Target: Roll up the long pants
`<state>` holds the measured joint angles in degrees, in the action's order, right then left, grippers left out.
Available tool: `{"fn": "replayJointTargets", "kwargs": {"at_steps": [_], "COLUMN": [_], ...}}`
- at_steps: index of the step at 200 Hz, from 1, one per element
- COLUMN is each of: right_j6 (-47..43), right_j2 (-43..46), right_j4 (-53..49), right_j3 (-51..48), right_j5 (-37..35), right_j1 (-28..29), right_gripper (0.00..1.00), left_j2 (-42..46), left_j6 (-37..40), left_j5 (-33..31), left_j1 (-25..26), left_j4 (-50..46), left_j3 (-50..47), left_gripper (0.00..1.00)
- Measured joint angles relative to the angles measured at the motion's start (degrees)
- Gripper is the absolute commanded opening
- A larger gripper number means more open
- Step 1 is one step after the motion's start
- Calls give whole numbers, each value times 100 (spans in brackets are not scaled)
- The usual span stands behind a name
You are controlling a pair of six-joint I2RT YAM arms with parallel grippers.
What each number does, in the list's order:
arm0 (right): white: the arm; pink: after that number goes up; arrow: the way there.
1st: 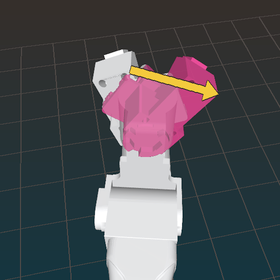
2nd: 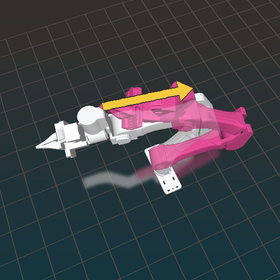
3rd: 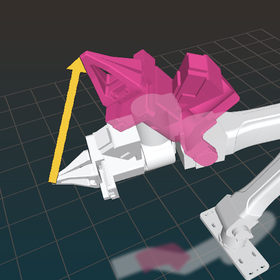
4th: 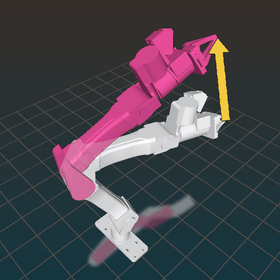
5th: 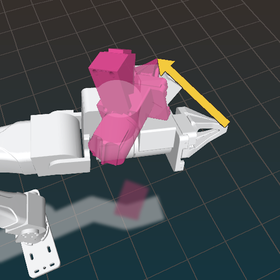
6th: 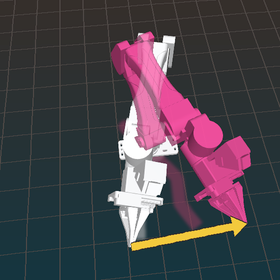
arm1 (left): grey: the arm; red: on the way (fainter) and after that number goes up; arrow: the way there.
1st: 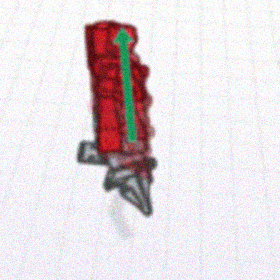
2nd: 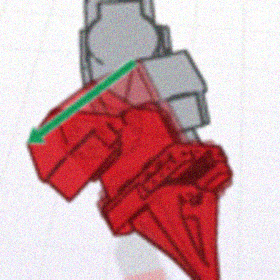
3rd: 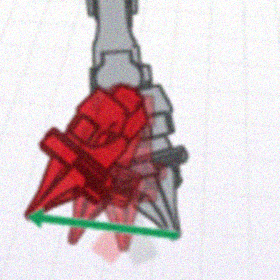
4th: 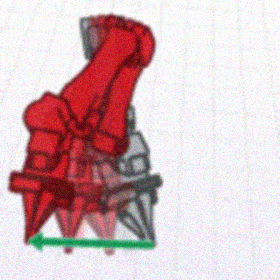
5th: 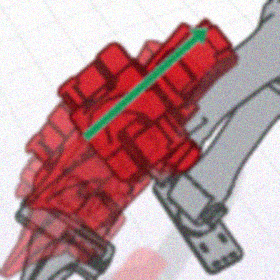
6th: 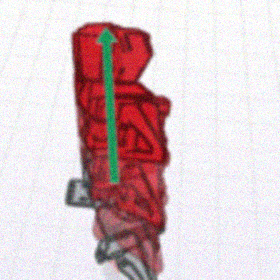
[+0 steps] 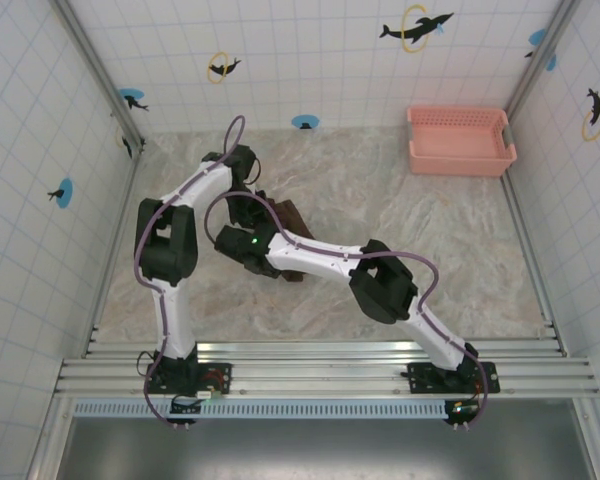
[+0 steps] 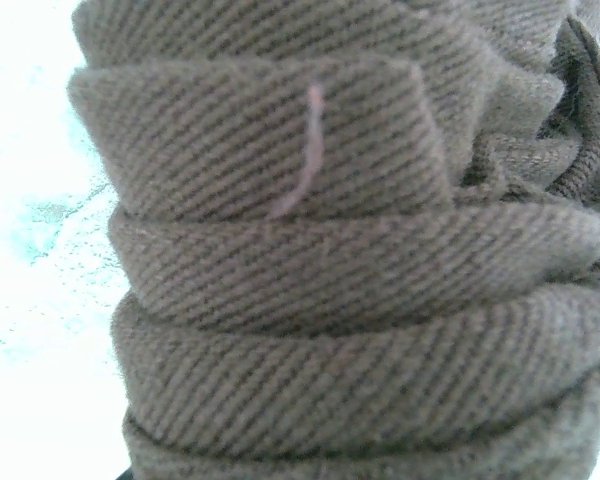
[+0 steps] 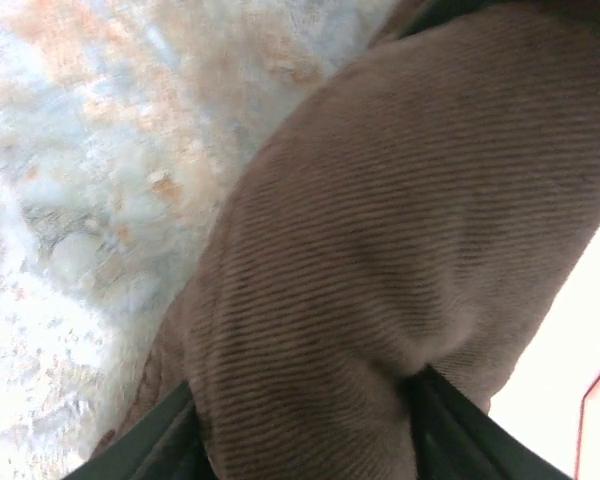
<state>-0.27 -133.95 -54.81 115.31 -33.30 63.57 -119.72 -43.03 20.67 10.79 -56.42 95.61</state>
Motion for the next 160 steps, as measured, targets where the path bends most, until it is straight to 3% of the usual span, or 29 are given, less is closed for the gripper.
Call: {"fn": "replayJointTargets", "kwargs": {"at_steps": [31, 54, 78, 80, 82, 85, 129, 160], "right_j6": [-166, -188, -221, -223, -243, -229, 68, 828], "right_j2": [33, 245, 608, 638, 675, 723, 1252, 1443], "right_j4": [98, 212, 463, 492, 522, 551, 1134, 1950], "right_j3": [-59, -269, -614, -654, -688, -734, -1541, -2269], "right_j5": [249, 859, 1952, 2057, 2162, 2288, 4599, 6107], "right_j1": [-72, -286, -680, -713, -745, -793, -1545, -2140], "right_gripper": [19, 16, 15, 15, 15, 15, 14, 13], "left_j2": [63, 146, 319, 326, 339, 354, 544, 717], "left_j6": [118, 216, 262, 247, 256, 249, 87, 7], "left_j5": [26, 138, 249, 254, 256, 254, 55, 111], "left_j1": [0, -24, -39, -42, -46, -52, -208, -219], "left_j4": [127, 72, -31, -15, 0, 28, 181, 254], "left_j3": [-118, -201, -293, -293, -291, -291, -293, -546], "left_gripper": [35, 56, 74, 78, 92, 97, 97, 97]}}
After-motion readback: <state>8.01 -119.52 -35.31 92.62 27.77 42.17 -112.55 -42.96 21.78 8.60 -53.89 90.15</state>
